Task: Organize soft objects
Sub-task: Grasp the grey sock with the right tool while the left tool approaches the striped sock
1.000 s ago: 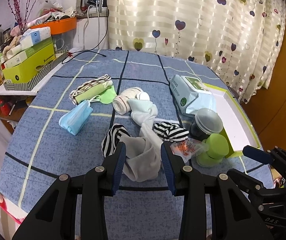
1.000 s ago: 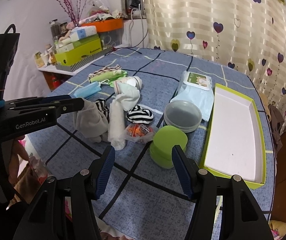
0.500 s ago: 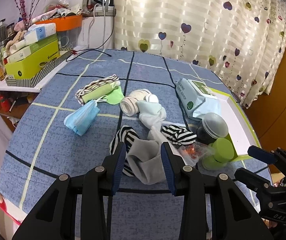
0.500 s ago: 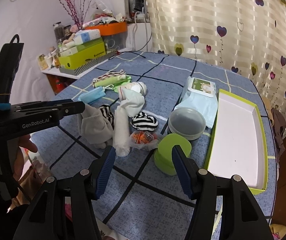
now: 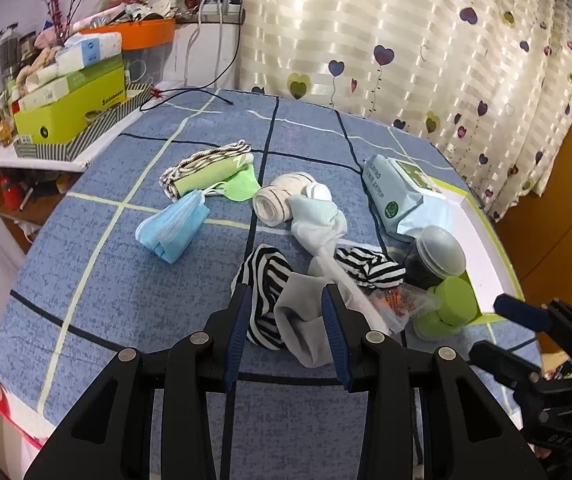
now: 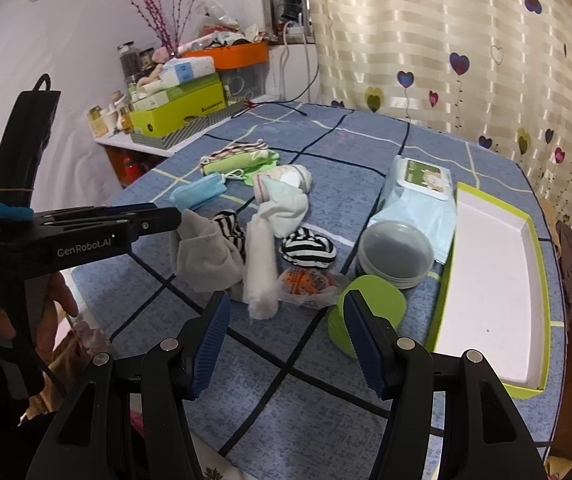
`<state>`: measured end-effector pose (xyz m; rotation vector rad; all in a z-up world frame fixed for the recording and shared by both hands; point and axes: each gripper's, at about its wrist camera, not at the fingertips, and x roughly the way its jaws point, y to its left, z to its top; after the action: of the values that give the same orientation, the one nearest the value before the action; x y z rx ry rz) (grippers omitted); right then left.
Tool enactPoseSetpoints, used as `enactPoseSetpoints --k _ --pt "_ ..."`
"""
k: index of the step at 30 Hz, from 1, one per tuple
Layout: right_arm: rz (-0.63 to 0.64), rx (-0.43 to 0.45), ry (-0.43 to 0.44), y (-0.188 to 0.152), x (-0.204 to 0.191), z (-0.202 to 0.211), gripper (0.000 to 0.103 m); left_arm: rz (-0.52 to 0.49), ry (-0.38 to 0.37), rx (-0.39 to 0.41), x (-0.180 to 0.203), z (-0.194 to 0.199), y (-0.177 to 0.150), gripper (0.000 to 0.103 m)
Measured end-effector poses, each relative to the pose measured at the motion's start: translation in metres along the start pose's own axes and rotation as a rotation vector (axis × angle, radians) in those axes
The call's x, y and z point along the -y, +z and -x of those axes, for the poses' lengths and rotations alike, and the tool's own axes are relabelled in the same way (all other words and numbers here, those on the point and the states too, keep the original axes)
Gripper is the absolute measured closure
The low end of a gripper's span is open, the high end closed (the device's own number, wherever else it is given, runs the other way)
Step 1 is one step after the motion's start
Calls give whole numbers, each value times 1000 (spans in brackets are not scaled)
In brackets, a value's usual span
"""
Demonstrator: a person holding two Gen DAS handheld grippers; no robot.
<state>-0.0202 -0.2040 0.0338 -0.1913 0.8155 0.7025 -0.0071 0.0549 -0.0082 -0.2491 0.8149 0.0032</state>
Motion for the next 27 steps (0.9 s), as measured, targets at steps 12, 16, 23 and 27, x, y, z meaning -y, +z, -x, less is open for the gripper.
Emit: enactPoseSetpoints --k 12,16,23,27 --pt "44 -16 46 9 -14 -13 44 -12 4 2 -4 -1 -2 65" --pt "62 -29 58 12 -21 -20 44 -10 -7 -2 -8 -1 -2 65" --pt "96 -26 89 18 -33 -29 44 18 -13 3 -22 0 -2 65" --pt "127 -20 78 22 -42 -35 44 42 -16 3 -33 0 -1 65"
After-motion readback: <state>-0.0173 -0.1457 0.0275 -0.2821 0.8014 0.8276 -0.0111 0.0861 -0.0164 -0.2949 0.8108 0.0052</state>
